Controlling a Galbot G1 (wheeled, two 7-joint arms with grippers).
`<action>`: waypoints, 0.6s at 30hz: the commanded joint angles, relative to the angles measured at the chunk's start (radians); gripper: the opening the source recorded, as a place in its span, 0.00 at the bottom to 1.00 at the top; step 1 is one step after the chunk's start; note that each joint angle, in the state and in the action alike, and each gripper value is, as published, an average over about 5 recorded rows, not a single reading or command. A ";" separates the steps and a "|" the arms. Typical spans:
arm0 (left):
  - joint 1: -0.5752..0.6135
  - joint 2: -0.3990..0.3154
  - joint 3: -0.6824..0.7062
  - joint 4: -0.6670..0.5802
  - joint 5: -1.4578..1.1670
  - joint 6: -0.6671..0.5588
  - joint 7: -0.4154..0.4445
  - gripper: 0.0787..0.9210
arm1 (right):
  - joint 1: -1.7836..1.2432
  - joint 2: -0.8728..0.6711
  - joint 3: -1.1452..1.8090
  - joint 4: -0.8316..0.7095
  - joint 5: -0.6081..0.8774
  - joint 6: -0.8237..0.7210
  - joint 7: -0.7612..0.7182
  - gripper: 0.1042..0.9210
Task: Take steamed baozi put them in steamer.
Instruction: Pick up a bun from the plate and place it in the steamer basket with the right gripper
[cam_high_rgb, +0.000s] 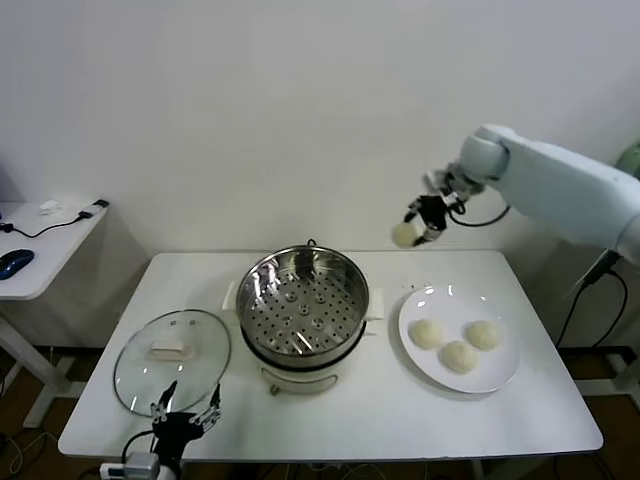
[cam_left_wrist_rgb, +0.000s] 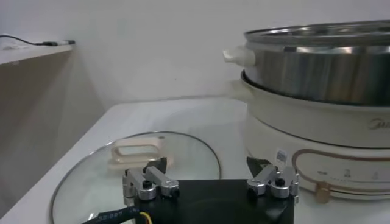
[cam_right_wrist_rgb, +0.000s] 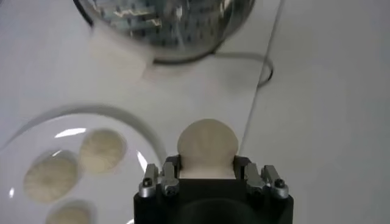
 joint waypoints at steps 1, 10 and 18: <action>-0.003 0.004 0.008 0.002 0.010 -0.004 0.000 0.88 | 0.135 0.232 -0.168 0.167 -0.037 0.288 0.029 0.58; -0.005 0.008 0.012 0.002 0.014 -0.009 -0.002 0.88 | -0.120 0.375 -0.057 -0.122 -0.345 0.555 0.068 0.58; 0.005 0.013 0.020 0.006 0.015 -0.020 -0.004 0.88 | -0.260 0.479 0.067 -0.426 -0.546 0.703 0.084 0.58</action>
